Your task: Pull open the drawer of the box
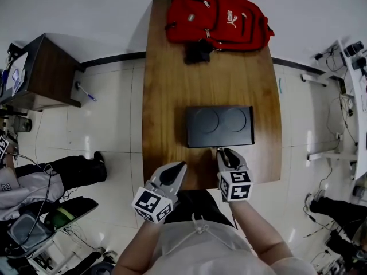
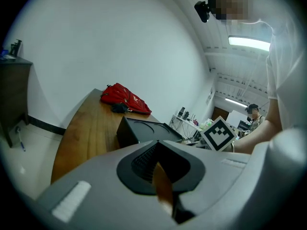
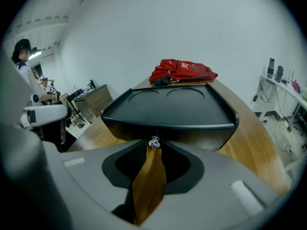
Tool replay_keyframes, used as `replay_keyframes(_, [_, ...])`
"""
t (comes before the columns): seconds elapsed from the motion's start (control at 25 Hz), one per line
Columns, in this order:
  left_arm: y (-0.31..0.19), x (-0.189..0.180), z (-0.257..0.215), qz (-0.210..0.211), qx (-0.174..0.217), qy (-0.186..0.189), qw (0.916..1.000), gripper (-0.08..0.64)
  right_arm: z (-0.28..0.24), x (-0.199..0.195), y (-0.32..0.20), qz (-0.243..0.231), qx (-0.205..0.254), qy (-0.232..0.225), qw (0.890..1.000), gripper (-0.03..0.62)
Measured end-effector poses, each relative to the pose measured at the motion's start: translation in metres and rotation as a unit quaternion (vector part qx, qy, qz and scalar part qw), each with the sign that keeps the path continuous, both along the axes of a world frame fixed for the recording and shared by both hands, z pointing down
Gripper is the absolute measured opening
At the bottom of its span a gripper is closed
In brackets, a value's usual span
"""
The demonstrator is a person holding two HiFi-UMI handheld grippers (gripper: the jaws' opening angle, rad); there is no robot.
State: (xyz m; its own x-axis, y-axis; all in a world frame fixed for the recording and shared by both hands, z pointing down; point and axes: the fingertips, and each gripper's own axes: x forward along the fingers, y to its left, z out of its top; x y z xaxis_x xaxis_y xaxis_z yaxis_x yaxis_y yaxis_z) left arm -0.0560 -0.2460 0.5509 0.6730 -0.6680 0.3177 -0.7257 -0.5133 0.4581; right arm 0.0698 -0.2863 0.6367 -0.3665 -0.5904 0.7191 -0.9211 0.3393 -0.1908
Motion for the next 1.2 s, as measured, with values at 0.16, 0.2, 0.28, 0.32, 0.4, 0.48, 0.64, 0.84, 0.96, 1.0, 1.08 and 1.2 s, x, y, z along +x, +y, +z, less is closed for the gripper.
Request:
replay_keyframes(0.16, [0.0, 0.003, 0.008, 0.003, -0.01, 0.007, 0.9999, 0.006, 0.01, -0.003, -0.004, 0.018, -0.016, -0.01, 1.0, 0.085])
replay_keyframes(0.2, [0.0, 0.004, 0.009, 0.003, -0.012, 0.008, 0.9999, 0.006, 0.011, -0.003, -0.005, 0.021, -0.018, -0.009, 1.0, 0.077])
replay_keyframes(0.28, [0.0, 0.005, 0.01, 0.002, -0.014, 0.01, 0.9998, 0.006, 0.012, -0.002, -0.006, 0.025, -0.021, -0.01, 0.999, 0.075])
replay_keyframes(0.32, [0.0, 0.005, 0.011, 0.0, -0.015, 0.011, 0.9998, 0.006, 0.012, -0.003, -0.006, 0.026, -0.022, -0.011, 0.999, 0.075])
replay_keyframes(0.4, [0.001, 0.004, 0.01, -0.003, -0.016, 0.013, 0.9998, 0.006, 0.012, -0.003, -0.005, 0.027, -0.022, -0.015, 0.999, 0.074])
replay_keyframes(0.48, [0.002, 0.005, 0.009, -0.001, -0.016, 0.013, 0.9998, 0.006, 0.013, -0.002, -0.003, 0.024, -0.023, -0.015, 0.999, 0.075])
replay_keyframes(0.64, [0.008, 0.01, 0.003, 0.003, -0.01, 0.01, 0.9999, 0.006, 0.014, 0.0, 0.005, 0.021, -0.027, -0.013, 0.999, 0.075])
replay_keyframes(0.84, [0.018, 0.014, -0.001, 0.003, -0.005, 0.009, 0.9999, 0.006, 0.015, 0.002, 0.02, 0.016, -0.028, -0.009, 0.999, 0.075])
replay_keyframes(0.96, [0.027, 0.018, -0.001, 0.003, -0.006, 0.007, 1.0, 0.006, 0.017, 0.004, 0.033, 0.012, -0.034, -0.008, 0.999, 0.075])
replay_keyframes(1.0, [0.029, 0.02, -0.001, 0.002, -0.005, 0.008, 1.0, 0.006, 0.017, 0.005, 0.038, 0.009, -0.036, -0.007, 0.999, 0.075])
replay_keyframes(1.08, [0.035, 0.022, -0.002, 0.001, -0.004, 0.008, 1.0, 0.006, 0.018, 0.006, 0.048, 0.006, -0.037, -0.005, 0.999, 0.075])
replay_keyframes(1.2, [0.046, 0.026, -0.002, 0.002, -0.003, 0.008, 1.0, 0.006, 0.019, 0.007, 0.063, 0.002, -0.04, -0.006, 0.999, 0.075])
